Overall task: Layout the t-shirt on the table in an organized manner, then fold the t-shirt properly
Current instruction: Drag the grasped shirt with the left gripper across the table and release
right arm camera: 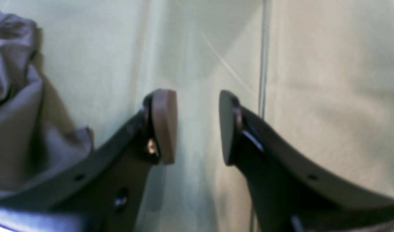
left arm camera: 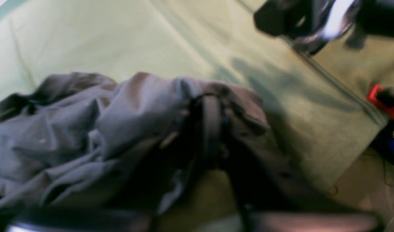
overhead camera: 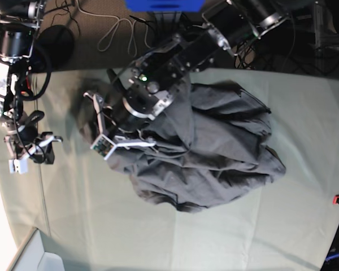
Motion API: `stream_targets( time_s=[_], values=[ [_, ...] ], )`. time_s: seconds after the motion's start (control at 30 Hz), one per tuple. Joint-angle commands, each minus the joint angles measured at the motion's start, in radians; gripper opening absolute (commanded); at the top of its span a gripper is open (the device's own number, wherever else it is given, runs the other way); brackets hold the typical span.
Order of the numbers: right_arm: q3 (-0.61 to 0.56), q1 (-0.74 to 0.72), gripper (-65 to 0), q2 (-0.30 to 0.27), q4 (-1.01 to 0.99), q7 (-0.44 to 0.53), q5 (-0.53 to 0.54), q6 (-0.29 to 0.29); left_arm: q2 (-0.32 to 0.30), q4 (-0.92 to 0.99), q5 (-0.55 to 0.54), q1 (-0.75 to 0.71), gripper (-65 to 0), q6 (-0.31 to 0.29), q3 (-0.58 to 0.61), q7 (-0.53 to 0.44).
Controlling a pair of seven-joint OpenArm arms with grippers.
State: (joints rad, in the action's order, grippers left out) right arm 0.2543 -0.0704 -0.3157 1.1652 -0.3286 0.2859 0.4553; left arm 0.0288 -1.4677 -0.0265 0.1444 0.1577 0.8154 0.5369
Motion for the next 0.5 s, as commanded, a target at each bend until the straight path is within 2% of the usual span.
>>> stream_targets(
  time_s=[0.0, 0.17, 0.23, 0.33, 0.47],
  values=[
    [0.000, -0.009, -42.4, -0.009, 0.015, 0.023, 0.013, 0.000, 0.015, -0.011, 0.006, 0.011, -49.1, 0.004, 0.005, -0.028],
    [0.000, 0.008, -42.5, -0.004, 0.015, 0.023, 0.013, 0.000, 0.009, -0.092, 0.006, -0.013, -19.1, 0.006, 0.005, -0.028],
    [0.000, 0.017, -42.5, -0.004, 0.017, 0.023, 0.013, 0.000, -0.016, -0.158, 0.006, -0.055, -10.7, 0.009, -0.024, -0.028],
    [0.000, 0.019, -42.5, -0.003, 0.019, 0.023, 0.013, 0.000, -0.059, -0.250, 0.006, -0.131, -4.9, 0.007, -0.106, -0.028],
    [0.000, 0.019, -42.5, -0.001, 0.019, 0.023, 0.013, 0.000, -0.142, -0.359, 0.006, -0.274, -8.3, 0.009, -0.264, -0.028]
  ],
)
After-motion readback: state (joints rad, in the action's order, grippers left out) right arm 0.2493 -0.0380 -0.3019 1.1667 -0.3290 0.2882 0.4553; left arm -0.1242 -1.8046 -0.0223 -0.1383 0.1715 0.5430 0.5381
